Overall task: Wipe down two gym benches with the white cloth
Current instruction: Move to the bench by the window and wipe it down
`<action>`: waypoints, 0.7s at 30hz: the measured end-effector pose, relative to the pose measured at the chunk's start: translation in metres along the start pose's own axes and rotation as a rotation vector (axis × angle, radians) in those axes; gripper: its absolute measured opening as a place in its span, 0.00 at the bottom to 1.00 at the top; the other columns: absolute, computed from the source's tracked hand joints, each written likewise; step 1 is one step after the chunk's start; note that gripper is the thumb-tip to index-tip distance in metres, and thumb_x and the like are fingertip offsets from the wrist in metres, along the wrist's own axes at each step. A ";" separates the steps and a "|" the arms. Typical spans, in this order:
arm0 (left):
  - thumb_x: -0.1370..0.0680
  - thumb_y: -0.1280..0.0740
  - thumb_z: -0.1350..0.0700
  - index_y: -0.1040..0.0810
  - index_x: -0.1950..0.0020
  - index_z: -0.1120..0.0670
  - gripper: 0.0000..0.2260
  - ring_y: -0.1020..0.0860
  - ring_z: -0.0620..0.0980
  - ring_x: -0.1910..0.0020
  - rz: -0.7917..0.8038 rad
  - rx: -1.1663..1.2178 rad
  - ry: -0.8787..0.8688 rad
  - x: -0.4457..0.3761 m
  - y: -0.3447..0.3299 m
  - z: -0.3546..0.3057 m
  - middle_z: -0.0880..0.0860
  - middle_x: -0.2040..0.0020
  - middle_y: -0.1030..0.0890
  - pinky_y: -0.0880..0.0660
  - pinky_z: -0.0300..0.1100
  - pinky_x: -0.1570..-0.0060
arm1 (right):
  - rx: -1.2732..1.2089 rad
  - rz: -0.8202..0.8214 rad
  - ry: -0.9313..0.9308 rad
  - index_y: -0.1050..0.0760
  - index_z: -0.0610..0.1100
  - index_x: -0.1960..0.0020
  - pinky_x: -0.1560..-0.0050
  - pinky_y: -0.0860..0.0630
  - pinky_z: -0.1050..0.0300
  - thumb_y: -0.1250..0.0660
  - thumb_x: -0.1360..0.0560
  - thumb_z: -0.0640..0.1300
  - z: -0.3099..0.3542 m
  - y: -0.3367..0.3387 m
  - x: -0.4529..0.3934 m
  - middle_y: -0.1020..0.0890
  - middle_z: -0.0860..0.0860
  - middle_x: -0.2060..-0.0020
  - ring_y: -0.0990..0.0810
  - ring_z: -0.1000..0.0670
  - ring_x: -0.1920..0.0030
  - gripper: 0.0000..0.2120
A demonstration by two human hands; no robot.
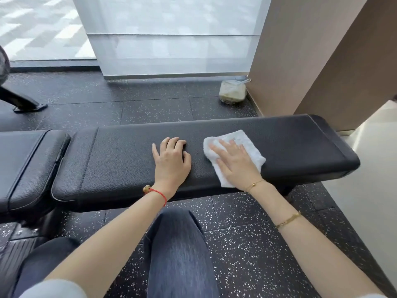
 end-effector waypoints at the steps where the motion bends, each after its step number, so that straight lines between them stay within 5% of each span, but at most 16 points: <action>1: 0.22 0.38 0.56 0.23 0.35 0.53 0.15 0.33 0.53 0.29 -0.005 0.045 -0.003 0.001 0.003 0.000 0.50 0.34 0.24 0.46 0.62 0.25 | -0.011 0.008 0.030 0.40 0.55 0.23 0.22 0.56 0.46 0.48 0.17 0.50 0.005 -0.001 0.005 0.40 0.52 0.23 0.48 0.44 0.21 0.22; 9: 0.24 0.36 0.62 0.22 0.36 0.56 0.17 0.29 0.55 0.32 -0.123 -0.026 -0.071 0.012 0.064 0.066 0.53 0.37 0.21 0.37 0.56 0.29 | 0.039 0.025 -0.178 0.43 0.55 0.22 0.23 0.54 0.43 0.51 0.16 0.50 0.021 0.001 -0.058 0.43 0.49 0.21 0.48 0.42 0.22 0.22; 16: 0.23 0.36 0.60 0.23 0.34 0.57 0.17 0.31 0.58 0.31 -0.119 -0.170 0.061 0.021 0.101 0.162 0.56 0.35 0.24 0.37 0.58 0.30 | 0.016 0.083 0.210 0.43 0.55 0.23 0.22 0.56 0.43 0.51 0.16 0.51 0.159 -0.046 -0.048 0.41 0.50 0.22 0.48 0.42 0.21 0.22; 21: 0.24 0.40 0.55 0.23 0.36 0.55 0.17 0.31 0.58 0.32 -0.125 -0.132 0.107 0.023 0.098 0.178 0.55 0.35 0.24 0.38 0.59 0.30 | 0.012 0.042 0.169 0.43 0.55 0.22 0.21 0.57 0.48 0.51 0.16 0.51 0.129 -0.041 -0.043 0.42 0.52 0.22 0.49 0.45 0.21 0.22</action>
Point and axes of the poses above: each hand's wrist, its own x-axis away from the middle knuckle, its own y-axis out of the back of the hand, z = x × y, the point moved 2 cm from there along -x, towards the middle knuckle
